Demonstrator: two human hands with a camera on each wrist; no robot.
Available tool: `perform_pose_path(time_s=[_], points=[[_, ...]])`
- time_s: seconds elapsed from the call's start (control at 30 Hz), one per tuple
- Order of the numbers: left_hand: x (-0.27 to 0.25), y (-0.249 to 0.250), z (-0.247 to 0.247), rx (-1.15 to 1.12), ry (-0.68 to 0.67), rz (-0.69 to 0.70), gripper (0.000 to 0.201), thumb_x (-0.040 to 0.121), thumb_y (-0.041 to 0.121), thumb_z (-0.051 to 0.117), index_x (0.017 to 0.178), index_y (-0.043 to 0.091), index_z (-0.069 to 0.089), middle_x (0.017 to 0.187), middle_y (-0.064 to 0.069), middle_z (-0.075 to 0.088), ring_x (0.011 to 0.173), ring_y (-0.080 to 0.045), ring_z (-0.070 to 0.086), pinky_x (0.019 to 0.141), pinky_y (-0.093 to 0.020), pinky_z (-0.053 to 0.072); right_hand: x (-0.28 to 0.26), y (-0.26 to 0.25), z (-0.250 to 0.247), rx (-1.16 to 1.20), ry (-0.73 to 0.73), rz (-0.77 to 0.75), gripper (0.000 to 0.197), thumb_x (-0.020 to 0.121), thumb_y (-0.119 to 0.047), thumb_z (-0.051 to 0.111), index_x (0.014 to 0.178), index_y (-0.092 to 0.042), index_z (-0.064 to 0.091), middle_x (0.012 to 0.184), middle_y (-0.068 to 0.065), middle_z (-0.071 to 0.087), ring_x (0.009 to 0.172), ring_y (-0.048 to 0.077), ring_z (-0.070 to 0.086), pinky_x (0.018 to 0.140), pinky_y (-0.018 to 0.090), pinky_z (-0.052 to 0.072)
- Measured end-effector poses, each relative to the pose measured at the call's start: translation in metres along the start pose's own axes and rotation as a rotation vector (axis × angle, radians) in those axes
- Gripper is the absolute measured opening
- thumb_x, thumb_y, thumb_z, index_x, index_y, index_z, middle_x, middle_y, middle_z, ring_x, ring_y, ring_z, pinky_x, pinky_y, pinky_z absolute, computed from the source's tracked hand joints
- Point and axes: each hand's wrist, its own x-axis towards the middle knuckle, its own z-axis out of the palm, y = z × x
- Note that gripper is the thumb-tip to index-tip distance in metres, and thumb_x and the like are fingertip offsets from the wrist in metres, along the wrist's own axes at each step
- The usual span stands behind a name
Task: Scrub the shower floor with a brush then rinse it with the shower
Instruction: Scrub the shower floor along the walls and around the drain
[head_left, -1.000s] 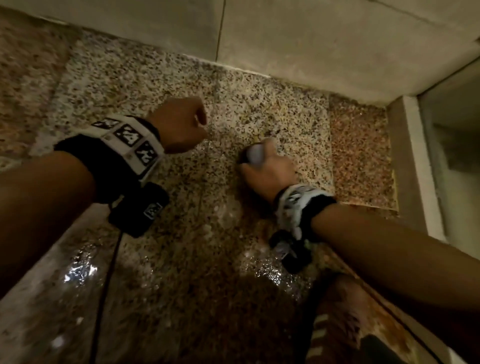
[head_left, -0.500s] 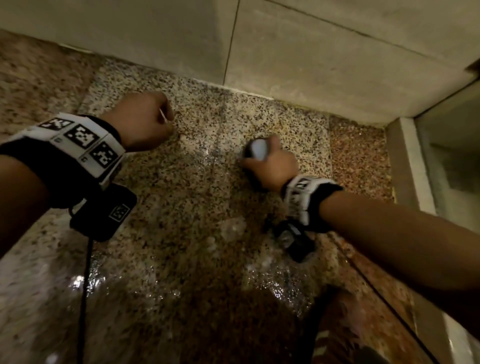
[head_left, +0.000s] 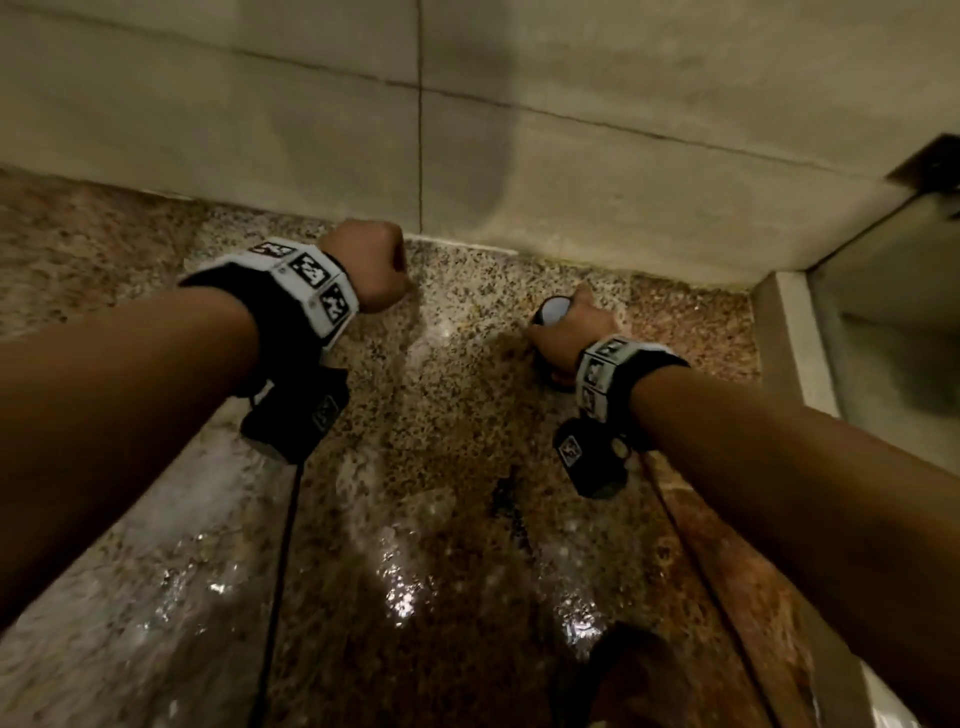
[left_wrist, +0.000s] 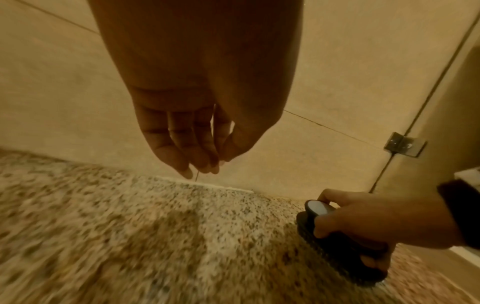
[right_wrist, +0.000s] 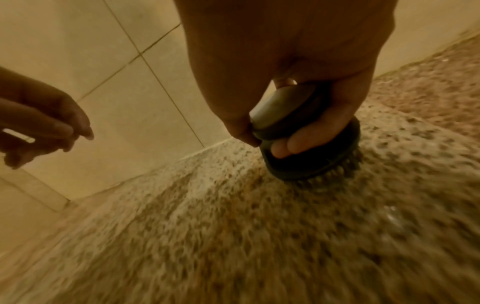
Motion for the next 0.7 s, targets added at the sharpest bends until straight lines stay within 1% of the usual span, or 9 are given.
perform_pose_path(time_s=[0.1,0.17,0.23,0.37,0.43,0.5,0.53,0.6,0.7], points=[[0.024,0.047,-0.015,0.051,0.022,-0.01,0.022,0.083,0.013,0.057,0.097,0.002,0.07,0.101,-0.021,0.068,0.096,-0.035,0.063,0.08,-0.036,0.05,0.011,-0.013,-0.027,0.096,-0.012,-0.005,0.094,0.091,-0.044,0.059,0.155,-0.012,-0.003,0.149,0.017,0.036,0.117,0.038,0.054,0.084,0.035,0.052],[0.04,0.08,-0.023,0.081,0.035,0.018,0.02,0.083,0.013,0.055,0.093,0.002,0.069,0.097,-0.02,0.067,0.093,-0.035,0.063,0.078,-0.037,0.05,0.019,-0.017,-0.048,0.195,-0.024,-0.026,0.092,0.092,-0.043,0.058,0.153,-0.007,0.0,0.132,0.018,0.046,0.113,0.036,0.056,0.089,0.038,0.052],[0.054,0.118,-0.027,0.13,0.019,0.06,0.015,0.083,0.012,0.055,0.087,0.003,0.066,0.089,-0.019,0.065,0.083,-0.034,0.06,0.078,-0.04,0.051,0.023,-0.011,-0.07,0.259,-0.02,0.008,0.094,0.094,-0.046,0.052,0.153,-0.006,-0.01,0.113,0.014,0.048,0.103,0.034,0.06,0.082,0.036,0.054],[0.073,0.186,-0.032,0.303,-0.019,0.174,0.021,0.087,0.019,0.053,0.097,0.003,0.062,0.097,-0.021,0.063,0.089,-0.038,0.059,0.069,-0.037,0.045,0.037,0.027,-0.095,0.43,-0.055,0.109,0.095,0.088,-0.039,0.057,0.153,-0.017,-0.009,0.14,0.016,0.042,0.101,0.039,0.062,0.086,0.049,0.055],[0.084,0.217,-0.036,0.413,-0.023,0.274,0.018,0.089,0.021,0.051,0.096,0.004,0.056,0.096,-0.022,0.059,0.087,-0.038,0.056,0.066,-0.035,0.038,0.041,0.05,-0.102,0.505,-0.033,0.154,0.081,0.089,-0.036,0.054,0.151,-0.014,0.008,0.124,0.012,0.045,0.096,0.037,0.062,0.084,0.046,0.055],[0.094,0.247,-0.037,0.515,-0.046,0.357,0.008,0.089,0.016,0.049,0.088,0.009,0.049,0.084,-0.016,0.051,0.075,-0.034,0.05,0.063,-0.034,0.036,0.045,0.074,-0.1,0.5,-0.012,0.177,0.041,0.094,-0.037,0.047,0.124,-0.009,0.041,0.109,0.014,0.049,0.089,0.031,0.058,0.075,0.035,0.049],[0.1,0.262,-0.034,0.539,-0.067,0.39,0.007,0.09,0.015,0.048,0.085,0.01,0.046,0.078,-0.012,0.046,0.071,-0.032,0.046,0.061,-0.034,0.036,0.049,0.084,-0.1,0.512,0.005,0.216,0.034,0.093,-0.04,0.047,0.113,-0.013,0.044,0.106,0.014,0.052,0.086,0.03,0.058,0.07,0.034,0.049],[0.108,0.28,-0.025,0.596,-0.132,0.422,0.006,0.09,0.014,0.047,0.085,0.01,0.045,0.074,-0.009,0.044,0.068,-0.03,0.045,0.061,-0.034,0.037,0.049,0.099,-0.098,0.571,0.028,0.27,0.051,0.088,-0.047,0.051,0.127,-0.016,0.041,0.115,0.013,0.059,0.09,0.033,0.064,0.071,0.037,0.055],[0.131,0.301,0.004,0.692,-0.236,0.489,0.011,0.091,0.016,0.048,0.09,0.007,0.055,0.083,-0.014,0.056,0.07,-0.03,0.051,0.06,-0.033,0.04,0.058,0.124,-0.097,0.626,0.044,0.285,0.076,0.091,-0.045,0.056,0.148,-0.009,0.021,0.136,0.02,0.049,0.114,0.037,0.057,0.093,0.047,0.051]])
